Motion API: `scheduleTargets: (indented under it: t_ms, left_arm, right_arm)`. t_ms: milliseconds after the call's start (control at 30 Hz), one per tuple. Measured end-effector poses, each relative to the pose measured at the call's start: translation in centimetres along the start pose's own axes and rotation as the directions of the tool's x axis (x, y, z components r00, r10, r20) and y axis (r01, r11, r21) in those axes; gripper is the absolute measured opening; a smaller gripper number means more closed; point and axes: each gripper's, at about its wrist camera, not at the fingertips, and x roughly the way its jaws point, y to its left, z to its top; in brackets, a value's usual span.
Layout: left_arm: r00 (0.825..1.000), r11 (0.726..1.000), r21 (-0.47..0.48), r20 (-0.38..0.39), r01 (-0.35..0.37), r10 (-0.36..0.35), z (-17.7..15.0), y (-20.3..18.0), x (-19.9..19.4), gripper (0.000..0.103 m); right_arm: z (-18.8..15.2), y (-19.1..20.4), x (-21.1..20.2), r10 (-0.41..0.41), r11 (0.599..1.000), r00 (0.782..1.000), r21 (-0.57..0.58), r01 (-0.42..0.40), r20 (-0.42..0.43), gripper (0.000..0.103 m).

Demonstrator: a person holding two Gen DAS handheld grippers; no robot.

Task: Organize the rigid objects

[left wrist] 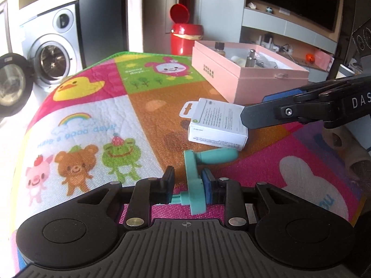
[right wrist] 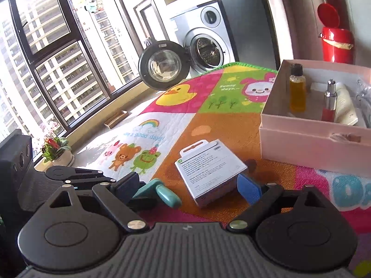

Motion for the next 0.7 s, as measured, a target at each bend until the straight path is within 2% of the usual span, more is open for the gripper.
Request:
scheduleTargets:
  t_ms: [33,67,133,200,300,367,400,433,467,533,633,700]
  left_arm:
    - [1.0,1.0,0.003,0.005,0.001,-0.001,-0.1,0.0,-0.1,0.03]
    - [1.0,1.0,0.007,0.009,0.004,-0.004,-0.2,-0.1,-0.1,0.03]
    - [1.0,1.0,0.014,0.017,0.022,-0.022,-0.3,-0.3,0.0,0.038]
    - [0.999,0.998,0.03,0.022,0.046,-0.047,-0.4,-0.7,0.0,0.04]
    - [0.999,0.997,0.059,0.026,0.045,-0.047,-0.6,-1.2,0.0,0.041]
    - [0.998,0.997,0.052,0.025,0.055,-0.056,-0.6,-1.0,0.0,0.041]
    - [0.998,0.997,0.047,0.024,0.059,-0.06,-0.6,-0.9,-0.1,0.041]
    - [0.998,0.997,0.045,0.024,0.06,-0.062,-0.6,-0.9,-0.1,0.041]
    - [0.998,0.997,0.043,0.025,0.06,-0.061,-0.7,-0.9,0.0,0.041]
    - [0.998,0.998,0.04,0.022,0.056,-0.057,-0.6,-0.9,0.0,0.042]
    - [0.999,0.998,0.03,0.013,0.048,-0.048,-0.4,-1.0,0.1,0.042]
    - [0.999,0.999,0.025,0.013,0.049,-0.049,-0.3,-1.0,0.2,0.042]
  right_arm:
    - [0.0,0.6,0.1,-0.072,0.995,0.997,-0.066,0.073,0.02,0.092]
    - [0.1,0.9,0.4,-0.102,0.988,0.995,-0.112,0.104,0.024,0.092]
    - [0.2,1.5,1.4,-0.095,0.977,0.996,-0.192,0.093,0.003,0.092]
    - [0.6,1.7,2.7,-0.086,0.97,0.996,-0.229,0.078,-0.025,0.092]
    - [1.1,1.2,4.9,-0.067,0.978,0.995,-0.203,0.052,-0.068,0.092]
    - [1.2,0.2,6.2,-0.022,0.99,0.99,-0.142,0.002,-0.14,0.092]
    - [1.0,-0.2,6.5,-0.01,0.994,0.986,-0.11,-0.009,-0.164,0.09]
    - [0.7,-0.3,6.2,-0.015,0.994,0.989,-0.107,-0.001,-0.149,0.083]
    - [0.4,-0.3,5.7,-0.03,0.992,0.989,-0.122,0.012,-0.145,0.076]
    - [-0.4,-0.8,4.2,-0.065,0.992,0.988,-0.119,0.049,-0.141,0.07]
    - [-1.9,-2.5,1.4,-0.132,0.988,0.984,-0.094,0.121,-0.123,0.071]
    - [-3.2,-3.6,-0.6,-0.209,0.976,0.972,-0.081,0.201,-0.111,0.071]
